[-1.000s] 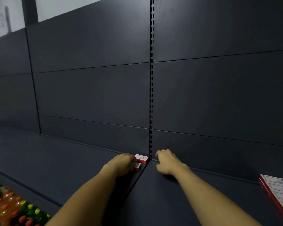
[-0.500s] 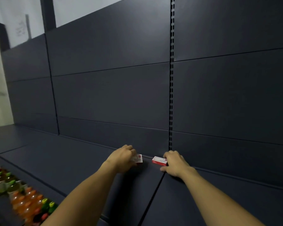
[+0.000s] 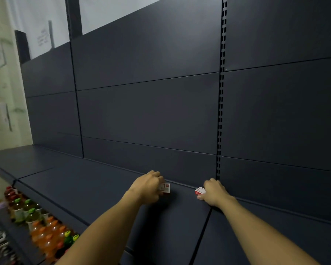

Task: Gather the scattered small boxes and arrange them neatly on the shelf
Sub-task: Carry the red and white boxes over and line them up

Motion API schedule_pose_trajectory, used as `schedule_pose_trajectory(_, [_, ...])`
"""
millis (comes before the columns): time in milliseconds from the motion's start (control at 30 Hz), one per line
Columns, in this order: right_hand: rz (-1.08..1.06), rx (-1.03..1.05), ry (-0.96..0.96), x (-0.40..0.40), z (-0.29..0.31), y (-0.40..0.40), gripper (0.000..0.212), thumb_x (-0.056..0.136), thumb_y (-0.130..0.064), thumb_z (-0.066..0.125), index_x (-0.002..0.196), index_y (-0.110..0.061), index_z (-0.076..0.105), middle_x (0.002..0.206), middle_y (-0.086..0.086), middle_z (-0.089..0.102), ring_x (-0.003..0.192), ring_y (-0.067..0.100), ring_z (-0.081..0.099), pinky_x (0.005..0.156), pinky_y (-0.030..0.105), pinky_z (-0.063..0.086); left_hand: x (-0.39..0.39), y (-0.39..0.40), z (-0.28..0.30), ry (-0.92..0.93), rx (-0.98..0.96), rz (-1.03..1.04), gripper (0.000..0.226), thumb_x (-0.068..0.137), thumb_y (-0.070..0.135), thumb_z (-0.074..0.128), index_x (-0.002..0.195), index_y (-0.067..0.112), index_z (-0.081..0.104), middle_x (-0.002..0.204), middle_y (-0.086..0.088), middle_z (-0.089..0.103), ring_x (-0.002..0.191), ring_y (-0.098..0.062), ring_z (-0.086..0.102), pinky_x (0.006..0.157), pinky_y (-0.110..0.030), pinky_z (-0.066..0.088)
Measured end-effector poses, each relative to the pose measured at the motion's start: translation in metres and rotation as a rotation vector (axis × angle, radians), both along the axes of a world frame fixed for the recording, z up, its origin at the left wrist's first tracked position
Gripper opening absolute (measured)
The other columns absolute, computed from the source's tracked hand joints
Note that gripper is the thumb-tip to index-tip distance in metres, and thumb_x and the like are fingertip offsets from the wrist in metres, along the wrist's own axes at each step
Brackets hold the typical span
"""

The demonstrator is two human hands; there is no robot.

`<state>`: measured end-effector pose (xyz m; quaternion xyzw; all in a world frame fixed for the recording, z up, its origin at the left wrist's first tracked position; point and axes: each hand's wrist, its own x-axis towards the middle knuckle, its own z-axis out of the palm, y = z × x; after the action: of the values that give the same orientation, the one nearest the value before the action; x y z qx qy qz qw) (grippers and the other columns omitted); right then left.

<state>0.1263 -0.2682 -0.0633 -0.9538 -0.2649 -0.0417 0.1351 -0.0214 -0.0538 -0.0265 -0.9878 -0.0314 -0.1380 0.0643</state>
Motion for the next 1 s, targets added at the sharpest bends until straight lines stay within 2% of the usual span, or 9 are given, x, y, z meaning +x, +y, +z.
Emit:
schedule_pose_trajectory(167, [-0.072, -0.012, 0.009, 0.002, 0.003, 0.003, 0.05, 0.085, -0.046, 0.072, 0.119, -0.011, 0.06, 0.131, 0.01, 0.049, 0.124, 0.03, 0.047, 0.101, 0.037, 0.042, 0.012, -0.004, -0.003, 0.018, -0.011, -0.013, 0.041, 0.091, 0.028, 0.061, 0.13, 0.016, 0.057, 0.129, -0.001, 0.052, 0.118, -0.02, 0.048, 0.096, -0.038, 0.049])
schedule_pose_trajectory(367, [-0.072, 0.032, -0.238, -0.003, 0.017, -0.012, 0.043, 0.085, -0.03, 0.071, 0.123, -0.014, 0.058, 0.126, 0.007, 0.046, 0.12, 0.027, 0.044, 0.101, 0.035, 0.041, 0.032, -0.018, 0.004, 0.01, -0.019, -0.084, 0.038, 0.091, 0.028, 0.059, 0.127, 0.015, 0.057, 0.126, -0.002, 0.052, 0.115, -0.02, 0.049, 0.093, -0.038, 0.05])
schedule_pose_trajectory(500, [-0.111, 0.032, -0.338, -0.011, 0.028, -0.033, 0.044, 0.086, -0.028, 0.069, 0.126, -0.016, 0.057, 0.128, 0.005, 0.046, 0.121, 0.025, 0.043, 0.102, 0.033, 0.038, 0.048, -0.028, 0.003, -0.035, -0.043, -0.106, 0.039, 0.088, 0.028, 0.059, 0.124, 0.015, 0.056, 0.123, -0.002, 0.052, 0.113, -0.021, 0.049, 0.09, -0.039, 0.051])
schedule_pose_trajectory(767, [-0.289, -0.063, -0.353, -0.044, 0.027, -0.099, 0.041, 0.09, -0.029, 0.066, 0.127, -0.015, 0.057, 0.128, 0.005, 0.048, 0.122, 0.026, 0.043, 0.104, 0.034, 0.036, 0.067, -0.08, -0.013, -0.055, -0.066, -0.262, 0.032, 0.088, 0.026, 0.056, 0.117, 0.015, 0.056, 0.118, -0.001, 0.052, 0.112, -0.022, 0.049, 0.084, -0.033, 0.044])
schedule_pose_trajectory(1000, [-0.459, -0.114, -0.325, -0.088, 0.023, -0.16, 0.043, 0.09, -0.03, 0.066, 0.129, -0.012, 0.057, 0.127, 0.005, 0.048, 0.12, 0.025, 0.044, 0.103, 0.034, 0.038, 0.072, -0.139, -0.016, -0.056, -0.171, -0.422, 0.035, 0.086, 0.02, 0.055, 0.12, 0.014, 0.055, 0.119, -0.003, 0.051, 0.114, -0.023, 0.049, 0.088, -0.036, 0.048])
